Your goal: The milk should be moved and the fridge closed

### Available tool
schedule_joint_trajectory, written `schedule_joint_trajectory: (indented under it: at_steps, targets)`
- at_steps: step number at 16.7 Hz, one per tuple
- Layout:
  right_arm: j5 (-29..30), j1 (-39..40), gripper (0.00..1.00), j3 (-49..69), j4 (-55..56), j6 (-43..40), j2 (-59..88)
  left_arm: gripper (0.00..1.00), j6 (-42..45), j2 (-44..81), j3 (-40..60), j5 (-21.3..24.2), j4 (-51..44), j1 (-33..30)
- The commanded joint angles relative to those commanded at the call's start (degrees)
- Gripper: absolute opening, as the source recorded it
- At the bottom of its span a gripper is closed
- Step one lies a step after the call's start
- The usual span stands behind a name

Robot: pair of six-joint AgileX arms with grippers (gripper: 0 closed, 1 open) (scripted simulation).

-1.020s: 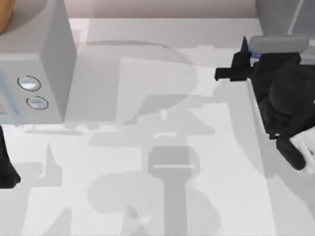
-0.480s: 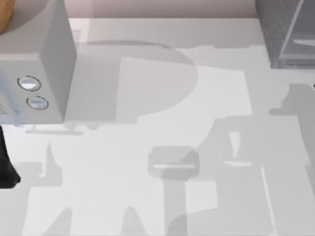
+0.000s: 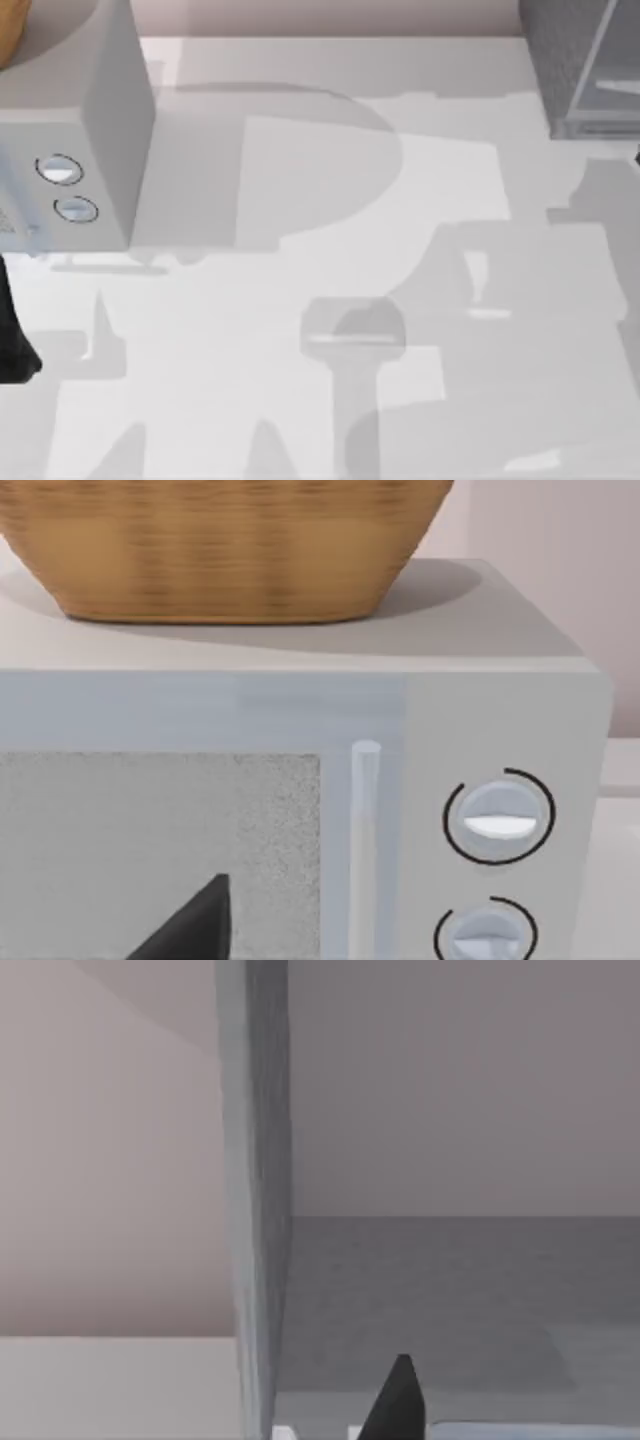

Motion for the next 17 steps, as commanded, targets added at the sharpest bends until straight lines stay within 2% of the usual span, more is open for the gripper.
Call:
schedule_joint_trajectory:
  at_steps: [11,14,17]
  targets:
    - [-10.64,-9.85,0.0,38.77,-4.13,-0.52,35.64,1.0,0.0,0.0,0.0,0.0,0.0,0.0]
    - [-12.52,-11.48,0.0,44.53,-5.2,-0.62,40.77,1.0,0.0,0.0,0.0,0.0,0.0,0.0]
    - [-12.81,-11.73,0.0,45.31,-5.38,-0.64,41.51,1.0,0.0,0.0,0.0,0.0,0.0,0.0]
